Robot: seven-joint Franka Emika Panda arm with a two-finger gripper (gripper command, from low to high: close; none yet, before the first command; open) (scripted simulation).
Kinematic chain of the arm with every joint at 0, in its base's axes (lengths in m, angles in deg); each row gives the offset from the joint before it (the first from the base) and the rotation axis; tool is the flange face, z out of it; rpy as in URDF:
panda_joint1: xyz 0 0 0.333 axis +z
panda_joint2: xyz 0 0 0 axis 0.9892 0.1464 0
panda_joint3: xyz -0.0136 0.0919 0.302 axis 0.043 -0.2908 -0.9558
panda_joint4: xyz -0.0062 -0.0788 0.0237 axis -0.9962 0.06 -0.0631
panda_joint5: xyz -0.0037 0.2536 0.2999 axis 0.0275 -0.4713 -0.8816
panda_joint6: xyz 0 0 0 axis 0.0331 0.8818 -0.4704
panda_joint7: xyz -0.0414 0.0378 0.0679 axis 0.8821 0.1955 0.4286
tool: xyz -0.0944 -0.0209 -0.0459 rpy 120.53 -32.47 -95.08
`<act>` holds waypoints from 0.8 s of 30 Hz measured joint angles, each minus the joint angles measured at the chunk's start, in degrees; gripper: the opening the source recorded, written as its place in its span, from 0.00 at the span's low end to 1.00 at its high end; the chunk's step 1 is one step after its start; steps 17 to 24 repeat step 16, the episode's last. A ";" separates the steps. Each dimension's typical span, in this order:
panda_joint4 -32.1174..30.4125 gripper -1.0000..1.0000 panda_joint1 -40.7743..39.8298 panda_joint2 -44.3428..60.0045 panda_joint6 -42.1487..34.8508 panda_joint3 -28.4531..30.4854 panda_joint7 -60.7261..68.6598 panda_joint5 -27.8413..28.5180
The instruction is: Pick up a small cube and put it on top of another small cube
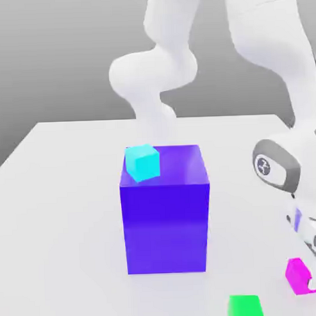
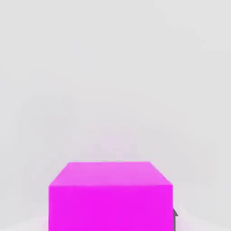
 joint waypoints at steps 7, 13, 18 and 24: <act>1.82 0.00 -9.41 -5.72 -7.67 3.40 14.24 -0.72; 3.01 1.00 -13.13 0.92 -2.21 3.38 19.98 -2.70; 3.01 1.00 -13.13 0.92 -2.21 3.38 19.98 -2.70; 3.01 1.00 -13.13 0.92 -2.21 3.38 19.98 -2.70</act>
